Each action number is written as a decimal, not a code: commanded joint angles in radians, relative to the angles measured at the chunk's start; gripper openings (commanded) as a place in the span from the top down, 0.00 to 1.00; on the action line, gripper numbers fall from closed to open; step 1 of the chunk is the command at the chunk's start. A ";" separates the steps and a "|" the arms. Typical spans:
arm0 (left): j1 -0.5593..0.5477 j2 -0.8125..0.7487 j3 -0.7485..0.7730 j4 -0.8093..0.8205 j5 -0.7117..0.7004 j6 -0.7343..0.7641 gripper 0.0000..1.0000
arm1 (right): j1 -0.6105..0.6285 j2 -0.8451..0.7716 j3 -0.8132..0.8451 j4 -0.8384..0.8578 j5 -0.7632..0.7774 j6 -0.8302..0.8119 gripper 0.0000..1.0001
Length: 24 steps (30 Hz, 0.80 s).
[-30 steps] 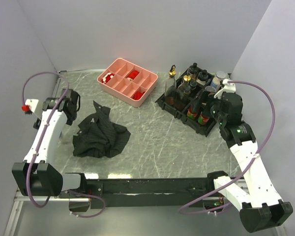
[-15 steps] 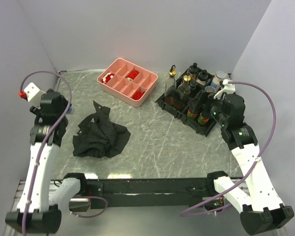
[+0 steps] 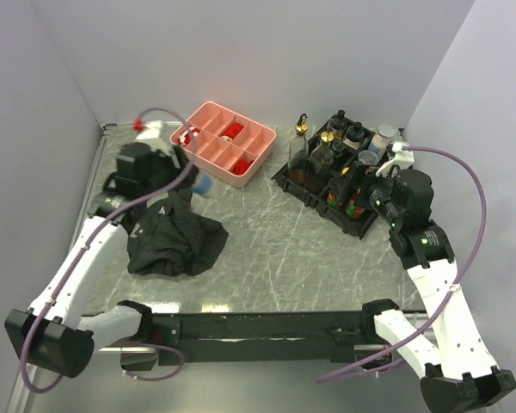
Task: Organize the condiment bottles
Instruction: Move the bottle to the storage box.
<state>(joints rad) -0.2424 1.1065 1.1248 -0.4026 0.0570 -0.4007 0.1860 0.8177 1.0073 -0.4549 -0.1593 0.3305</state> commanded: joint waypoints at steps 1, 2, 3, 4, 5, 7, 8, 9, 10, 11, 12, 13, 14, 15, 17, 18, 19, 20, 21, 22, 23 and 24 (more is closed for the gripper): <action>-0.190 -0.045 -0.016 0.234 0.058 0.049 0.99 | 0.007 -0.043 -0.013 0.038 -0.011 -0.016 0.00; -0.213 -0.040 -0.022 0.248 0.064 0.048 0.99 | 0.007 -0.055 -0.018 0.035 -0.006 -0.019 0.00; -0.233 -0.031 -0.026 0.258 0.066 0.046 0.99 | 0.007 -0.060 -0.022 0.035 0.000 -0.019 0.00; -0.277 -0.016 -0.033 0.269 0.063 0.048 0.99 | 0.007 -0.067 -0.032 0.030 0.003 -0.019 0.00; -0.300 -0.005 -0.034 0.275 0.049 0.052 0.99 | 0.007 -0.077 -0.036 0.028 0.007 -0.018 0.00; -0.366 0.041 -0.025 0.263 -0.031 0.059 0.99 | 0.007 -0.089 -0.045 0.025 0.018 -0.019 0.00; -0.388 0.058 -0.022 0.255 -0.049 0.065 0.99 | 0.007 -0.095 -0.045 0.022 0.020 -0.021 0.00; -0.408 0.093 -0.020 0.252 -0.090 0.066 0.98 | 0.007 -0.097 -0.044 0.019 0.023 -0.024 0.00; -0.447 0.110 -0.017 0.251 -0.112 0.066 0.98 | 0.007 -0.100 -0.038 0.007 0.021 -0.025 0.00; -0.466 0.128 -0.014 0.246 -0.132 0.066 0.96 | 0.007 -0.101 -0.035 0.002 0.023 -0.028 0.00; -0.504 0.162 -0.005 0.242 -0.175 0.066 0.96 | 0.007 -0.103 -0.029 -0.008 0.024 -0.028 0.00; -0.523 0.180 0.003 0.232 -0.209 0.065 0.95 | 0.006 -0.106 -0.026 -0.014 0.023 -0.028 0.00; -0.543 0.197 0.010 0.214 -0.235 0.063 0.92 | 0.009 -0.107 -0.024 -0.018 0.024 -0.028 0.00; -0.575 0.228 0.019 0.206 -0.258 0.062 0.91 | 0.009 -0.109 -0.022 -0.025 0.026 -0.027 0.00; -0.604 0.256 0.024 0.199 -0.310 0.054 0.86 | 0.007 -0.117 -0.024 -0.030 0.029 -0.021 0.00; -0.627 0.283 0.024 0.197 -0.318 0.054 0.85 | 0.007 -0.118 -0.029 -0.031 0.029 -0.018 0.00; -0.638 0.297 0.027 0.194 -0.331 0.046 0.84 | 0.007 -0.126 -0.033 -0.030 0.027 -0.013 0.00; -0.646 0.311 0.029 0.186 -0.336 0.043 0.82 | 0.007 -0.130 -0.038 -0.027 0.027 -0.010 0.00; -0.664 0.338 0.035 0.176 -0.339 0.040 0.82 | 0.007 -0.134 -0.050 -0.022 0.026 -0.007 0.00; -0.670 0.352 0.038 0.170 -0.344 0.033 0.81 | 0.007 -0.141 -0.055 -0.019 0.026 -0.004 0.00; -0.676 0.366 0.039 0.166 -0.356 0.028 0.80 | 0.009 -0.140 -0.056 -0.019 0.026 -0.004 0.00; -0.689 0.390 0.044 0.156 -0.361 0.025 0.79 | 0.009 -0.140 -0.055 -0.027 0.027 -0.004 0.00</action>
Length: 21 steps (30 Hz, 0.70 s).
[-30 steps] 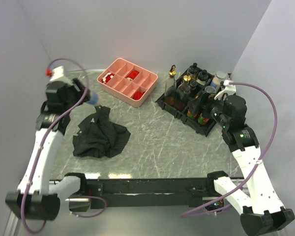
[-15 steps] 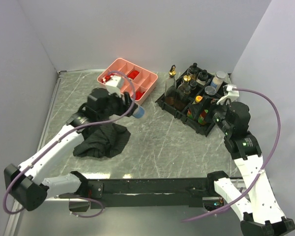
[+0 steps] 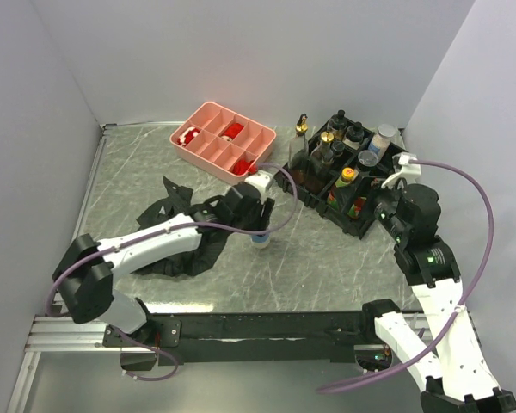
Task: Organize the condiment bottles
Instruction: Move the bottle to the storage box.
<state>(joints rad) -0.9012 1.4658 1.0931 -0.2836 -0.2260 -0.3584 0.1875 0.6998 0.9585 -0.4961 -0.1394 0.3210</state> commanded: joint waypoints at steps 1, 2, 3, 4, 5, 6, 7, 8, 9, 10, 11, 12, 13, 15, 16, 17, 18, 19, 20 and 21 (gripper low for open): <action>-0.037 0.042 0.079 0.034 -0.081 -0.022 0.78 | 0.007 -0.022 -0.004 0.008 0.011 0.003 0.00; -0.042 0.051 0.080 0.032 -0.088 -0.022 0.75 | 0.007 -0.023 -0.004 0.004 0.020 0.003 0.00; -0.053 0.066 0.083 0.034 -0.090 -0.022 0.72 | 0.007 -0.025 0.000 -0.004 0.024 0.003 0.00; -0.056 0.074 0.086 0.035 -0.085 -0.021 0.69 | 0.007 -0.029 0.002 -0.007 0.027 0.000 0.00; -0.059 0.079 0.088 0.038 -0.073 -0.020 0.65 | 0.007 -0.033 0.002 -0.009 0.030 0.000 0.00; -0.061 0.082 0.087 0.043 -0.067 -0.020 0.62 | 0.007 -0.036 0.003 -0.013 0.031 0.001 0.00; -0.061 0.083 0.087 0.043 -0.061 -0.025 0.59 | 0.009 -0.043 0.005 -0.015 0.031 0.001 0.00; -0.061 0.084 0.088 0.040 -0.058 -0.028 0.49 | 0.007 -0.046 0.005 -0.016 0.031 0.003 0.00; -0.061 0.085 0.094 0.032 -0.059 -0.030 0.43 | 0.007 -0.051 0.008 -0.024 0.031 0.004 0.00; -0.061 0.087 0.097 0.023 -0.056 -0.031 0.39 | 0.007 -0.055 0.008 -0.025 0.029 0.006 0.00; -0.061 0.088 0.099 0.015 -0.053 -0.031 0.26 | 0.007 -0.060 0.006 -0.025 0.029 0.007 0.00; -0.061 0.087 0.094 0.015 -0.044 -0.033 0.18 | 0.007 -0.065 0.000 -0.022 0.024 0.010 0.00; -0.061 0.084 0.091 0.017 -0.045 -0.037 0.05 | 0.007 -0.077 -0.004 -0.019 0.023 0.012 0.00; -0.061 0.068 0.094 0.004 -0.049 -0.051 0.04 | 0.007 -0.086 -0.020 -0.009 0.021 0.013 0.00; -0.061 0.061 0.099 0.000 -0.039 -0.059 0.04 | 0.007 -0.083 -0.018 -0.010 0.023 0.010 0.00; -0.061 0.051 0.103 -0.005 -0.036 -0.063 0.03 | 0.009 -0.079 -0.012 -0.016 0.024 0.009 0.00; -0.059 0.032 0.116 -0.012 -0.035 -0.073 0.04 | 0.007 -0.066 0.005 -0.030 0.024 0.009 0.00; -0.059 0.021 0.123 -0.017 -0.045 -0.077 0.04 | 0.009 -0.062 0.012 -0.033 0.018 0.010 0.00; -0.061 -0.001 0.139 -0.022 -0.055 -0.083 0.04 | 0.007 -0.057 0.025 -0.033 0.012 0.012 0.00; -0.058 -0.010 0.145 -0.032 -0.059 -0.094 0.04 | 0.007 -0.054 0.028 -0.030 0.005 0.019 0.00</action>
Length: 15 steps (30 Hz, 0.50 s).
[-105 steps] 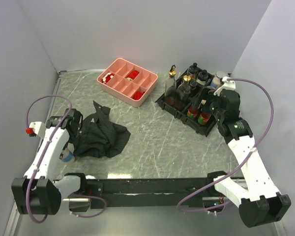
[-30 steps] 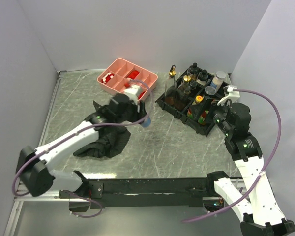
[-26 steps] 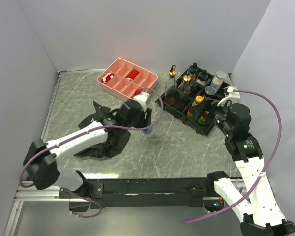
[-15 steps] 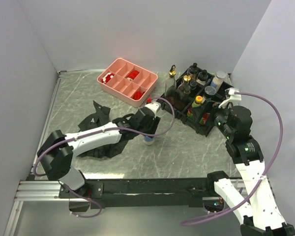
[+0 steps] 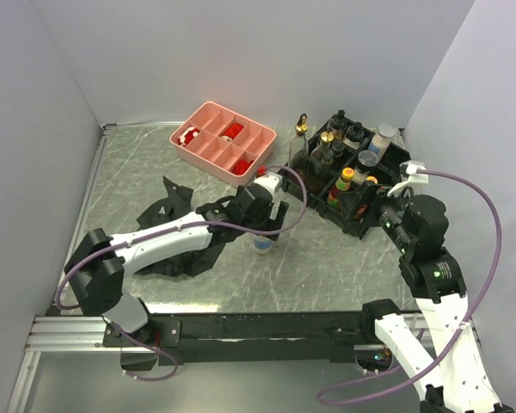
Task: Organize the condiment bottles
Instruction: Move the bottle to the storage box.
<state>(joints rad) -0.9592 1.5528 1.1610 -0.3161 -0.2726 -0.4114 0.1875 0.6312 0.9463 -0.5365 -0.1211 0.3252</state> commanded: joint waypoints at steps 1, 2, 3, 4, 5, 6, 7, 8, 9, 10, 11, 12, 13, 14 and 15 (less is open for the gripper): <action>0.004 -0.109 0.083 -0.005 -0.020 -0.047 0.04 | 0.010 0.018 0.040 0.013 -0.020 0.020 0.00; 0.008 -0.131 0.095 -0.011 -0.017 -0.052 0.04 | 0.009 0.018 0.040 0.020 -0.038 0.024 0.00; 0.022 -0.141 0.100 -0.018 -0.008 -0.058 0.04 | 0.010 0.024 0.039 0.029 -0.046 0.032 0.00; 0.033 -0.154 0.104 -0.031 0.002 -0.063 0.03 | 0.016 0.027 0.037 0.032 -0.049 0.038 0.00; 0.046 -0.183 0.108 -0.037 0.038 -0.066 0.04 | 0.020 0.033 0.036 0.035 -0.054 0.041 0.00; 0.081 -0.200 0.105 -0.038 0.059 -0.075 0.04 | 0.027 0.047 0.035 0.044 -0.055 0.047 0.00; 0.103 -0.220 0.097 -0.028 0.085 -0.079 0.04 | 0.035 0.056 0.035 0.049 -0.055 0.051 0.00; 0.128 -0.268 0.070 -0.015 0.148 -0.086 0.04 | 0.059 0.067 0.035 0.052 -0.051 0.057 0.00; 0.182 -0.295 0.051 -0.005 0.177 -0.098 0.04 | 0.076 0.087 0.035 0.058 -0.036 0.064 0.00; 0.212 -0.324 0.033 0.023 0.214 -0.101 0.04 | 0.098 0.097 0.035 0.064 -0.020 0.066 0.00; 0.241 -0.383 -0.012 0.038 0.243 -0.101 0.04 | 0.168 0.110 0.037 0.070 0.001 0.069 0.00; 0.287 -0.416 -0.033 0.054 0.278 -0.093 0.04 | 0.203 0.140 0.040 0.073 0.064 0.072 0.00; 0.307 -0.448 -0.055 0.066 0.283 -0.087 0.03 | 0.249 0.157 0.048 0.072 0.092 0.072 0.00; 0.321 -0.509 -0.096 0.075 0.279 -0.080 0.04 | 0.323 0.177 0.061 0.072 0.119 0.074 0.00; 0.341 -0.539 -0.112 0.075 0.276 -0.057 0.04 | 0.364 0.217 0.069 0.073 0.144 0.080 0.00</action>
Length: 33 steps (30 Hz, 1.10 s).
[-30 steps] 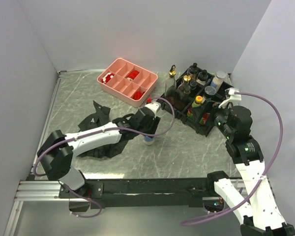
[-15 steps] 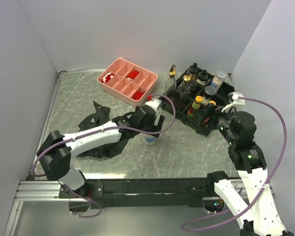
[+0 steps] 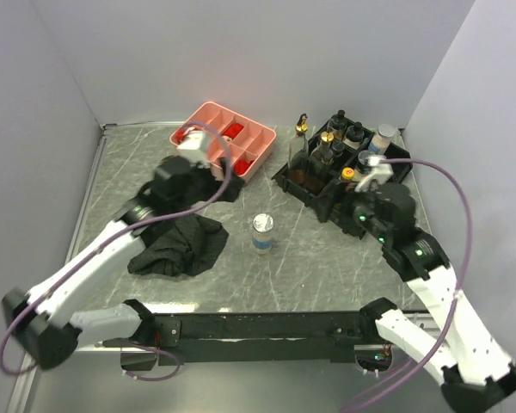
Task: Organize the condiment bottles
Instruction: Move the bottle to the storage box, then pick up the bottle from the center of the board.
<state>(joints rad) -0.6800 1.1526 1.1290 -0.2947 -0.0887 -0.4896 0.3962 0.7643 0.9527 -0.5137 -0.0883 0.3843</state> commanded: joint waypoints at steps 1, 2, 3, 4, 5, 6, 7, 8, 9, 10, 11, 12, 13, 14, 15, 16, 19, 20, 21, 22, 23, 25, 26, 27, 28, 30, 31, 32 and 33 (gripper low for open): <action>0.068 -0.166 -0.093 0.051 0.092 0.034 0.04 | 0.188 0.104 0.069 0.053 0.149 0.024 0.00; 0.072 -0.219 -0.119 0.037 0.055 0.051 0.04 | 0.219 0.125 0.083 0.056 0.168 0.025 0.00; 0.076 -0.249 -0.132 0.028 0.037 0.074 0.04 | 0.277 0.166 0.086 0.070 0.177 0.031 0.00; 0.074 -0.275 -0.143 0.016 0.003 0.080 0.04 | 0.300 0.187 0.089 0.078 0.203 0.034 0.00; 0.076 -0.330 -0.168 0.005 -0.008 0.085 0.04 | 0.328 0.208 0.098 0.084 0.217 0.034 0.00; 0.074 -0.358 -0.187 0.006 -0.014 0.088 0.04 | 0.366 0.249 0.104 0.095 0.234 0.034 0.00; 0.076 -0.387 -0.204 0.009 -0.014 0.092 0.03 | 0.386 0.271 0.109 0.098 0.261 0.034 0.00; 0.074 -0.440 -0.243 0.014 -0.013 0.095 0.03 | 0.401 0.294 0.122 0.101 0.274 0.033 0.00; 0.076 -0.467 -0.265 0.026 -0.016 0.103 0.04 | 0.412 0.340 0.129 0.104 0.282 0.030 0.00; 0.076 -0.490 -0.287 0.031 -0.029 0.106 0.04 | 0.435 0.363 0.136 0.107 0.288 0.028 0.00; 0.076 -0.532 -0.329 0.038 -0.043 0.108 0.04 | 0.446 0.386 0.150 0.107 0.303 0.025 0.00; 0.076 -0.548 -0.345 0.049 -0.048 0.103 0.04 | 0.457 0.430 0.156 0.107 0.309 0.016 0.00; 0.076 -0.560 -0.348 0.042 -0.046 0.105 0.04 | 0.469 0.453 0.162 0.109 0.315 0.013 0.00; 0.074 -0.577 -0.344 0.037 -0.024 0.109 0.04 | 0.474 0.475 0.179 0.107 0.326 0.010 0.00; 0.073 -0.583 -0.345 0.037 -0.016 0.121 0.04 | 0.478 0.515 0.187 0.098 0.332 0.005 0.00; 0.073 -0.588 -0.344 0.038 -0.020 0.125 0.03 | 0.483 0.532 0.196 0.096 0.335 0.002 0.00; 0.073 -0.600 -0.345 0.037 -0.029 0.125 0.04 | 0.504 0.575 0.222 0.089 0.351 -0.010 0.00; 0.073 -0.599 -0.345 0.035 -0.031 0.123 0.04 | 0.512 0.582 0.228 0.092 0.354 -0.010 0.00; 0.074 -0.599 -0.347 0.035 -0.034 0.126 0.04 | 0.515 0.590 0.228 0.092 0.358 -0.015 0.00; 0.074 -0.597 -0.347 0.034 -0.036 0.126 0.04 | 0.517 0.595 0.227 0.096 0.361 -0.015 0.00; 0.074 -0.594 -0.342 0.028 -0.037 0.126 0.04 | 0.518 0.598 0.227 0.098 0.360 -0.015 0.00; 0.074 -0.588 -0.341 0.025 -0.037 0.128 0.04 | 0.523 0.607 0.228 0.098 0.358 -0.016 0.00; 0.074 -0.584 -0.339 0.017 -0.039 0.128 0.03 | 0.524 0.615 0.231 0.093 0.357 -0.016 0.00; 0.073 -0.580 -0.339 0.014 -0.040 0.128 0.03 | 0.527 0.619 0.235 0.092 0.355 -0.018 0.00; 0.074 -0.579 -0.339 0.011 -0.046 0.126 0.04 | 0.529 0.622 0.232 0.093 0.358 -0.018 0.00; 0.074 -0.574 -0.336 0.011 -0.045 0.128 0.04 | 0.533 0.633 0.227 0.093 0.363 -0.016 0.00; 0.074 -0.571 -0.336 0.014 -0.043 0.126 0.04 | 0.532 0.639 0.227 0.092 0.372 -0.016 0.00; 0.073 -0.571 -0.334 0.012 -0.042 0.126 0.04 | 0.532 0.651 0.227 0.092 0.377 -0.015 0.00; 0.073 -0.570 -0.334 0.012 -0.040 0.126 0.04 | 0.535 0.659 0.227 0.092 0.381 -0.016 0.00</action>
<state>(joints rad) -0.6090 0.5781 0.7799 -0.2996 -0.1215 -0.3786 0.9192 1.3956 1.1332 -0.4488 0.2504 0.3759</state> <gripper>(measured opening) 0.966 0.999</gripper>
